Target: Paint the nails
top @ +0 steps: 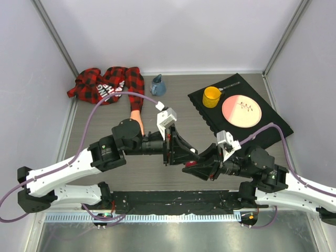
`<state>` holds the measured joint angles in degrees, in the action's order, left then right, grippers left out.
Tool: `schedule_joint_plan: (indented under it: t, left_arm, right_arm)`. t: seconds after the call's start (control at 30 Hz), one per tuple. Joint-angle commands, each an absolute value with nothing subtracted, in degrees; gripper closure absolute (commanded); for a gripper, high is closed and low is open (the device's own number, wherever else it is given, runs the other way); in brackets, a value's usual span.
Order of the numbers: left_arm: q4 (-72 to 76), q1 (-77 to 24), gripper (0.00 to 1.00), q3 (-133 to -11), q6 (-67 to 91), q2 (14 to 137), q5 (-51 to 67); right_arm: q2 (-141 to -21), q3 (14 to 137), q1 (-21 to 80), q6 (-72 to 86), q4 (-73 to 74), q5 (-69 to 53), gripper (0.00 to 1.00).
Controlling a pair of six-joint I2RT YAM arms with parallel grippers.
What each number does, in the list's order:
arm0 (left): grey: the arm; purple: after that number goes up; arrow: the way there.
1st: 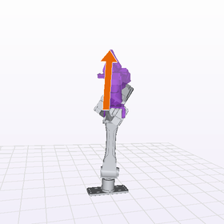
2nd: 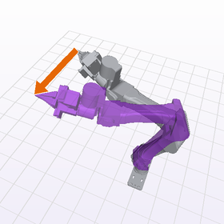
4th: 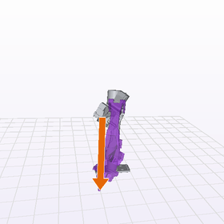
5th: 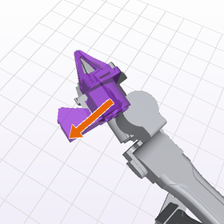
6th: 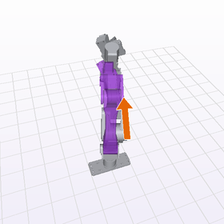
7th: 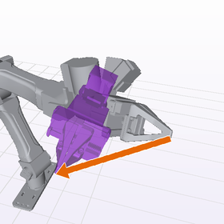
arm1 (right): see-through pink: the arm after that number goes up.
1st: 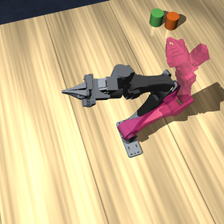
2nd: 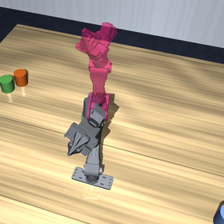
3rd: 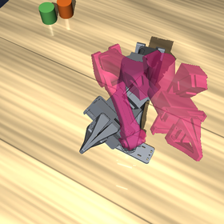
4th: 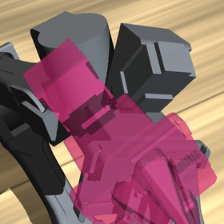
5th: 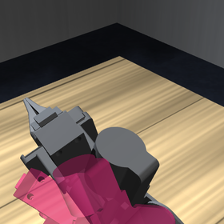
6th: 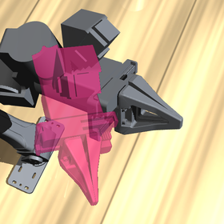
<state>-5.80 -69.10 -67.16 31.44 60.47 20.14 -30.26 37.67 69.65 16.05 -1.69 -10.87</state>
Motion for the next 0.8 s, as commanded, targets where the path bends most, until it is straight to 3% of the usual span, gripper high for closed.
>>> schedule_joint_plan:
  t: [0.0,0.03,0.2,0.33,0.43,0.53,0.57,0.6,0.67,0.7,0.77]
  left_arm:
    - [-8.16,-68.99,0.87,-72.24,29.71,61.78,18.04]
    - [-10.96,-68.99,1.00,-73.38,28.58,61.96,15.41]
    - [-17.83,-69.17,1.00,-75.49,27.95,64.23,-13.62]
    - [-20.39,-69.78,1.00,-77.34,28.91,68.62,-31.92]
    - [-20.92,-69.79,1.00,-78.30,30.14,71.44,-37.34]
    - [-19.87,-69.79,0.99,-78.49,30.06,72.42,-35.52]
    - [-19.78,-69.79,0.91,-78.49,29.71,72.33,-34.81]
    - [-19.60,-69.61,0.69,-78.31,29.10,72.16,-33.93]
    - [-17.76,-69.17,0.52,-76.82,28.48,69.98,-28.08]
    - [-16.71,-68.56,0.38,-75.86,28.30,68.92,-25.43]
    - [-13.63,-68.12,0.29,-72.70,28.30,65.33,-19.64]
  right_arm:
    - [-30.67,40.51,69.52,15.57,-2.47,-4.34,0.99]
    - [-31.54,40.87,69.52,15.21,-1.50,-2.31,0.99]
    - [-38.22,45.17,69.61,12.22,2.10,17.80,0.99]
    - [-46.65,48.16,70.49,8.27,2.47,45.46,0.99]
    - [-49.04,47.46,70.40,4.49,-4.28,48.78,0.99]
    - [-48.08,45.80,69.26,2.11,-6.76,40.72,0.99]
    - [-47.47,45.10,68.91,1.15,-7.20,34.86,0.99]
    - [-46.07,44.13,68.56,0.88,-7.90,31.32,0.99]
    - [-44.04,41.05,68.12,0.70,-9.67,23.69,0.99]
    - [-43.16,40.35,67.85,1.23,-9.58,22.25,0.99]
    - [-40.61,38.68,67.76,2.37,-8.62,19.70,0.99]
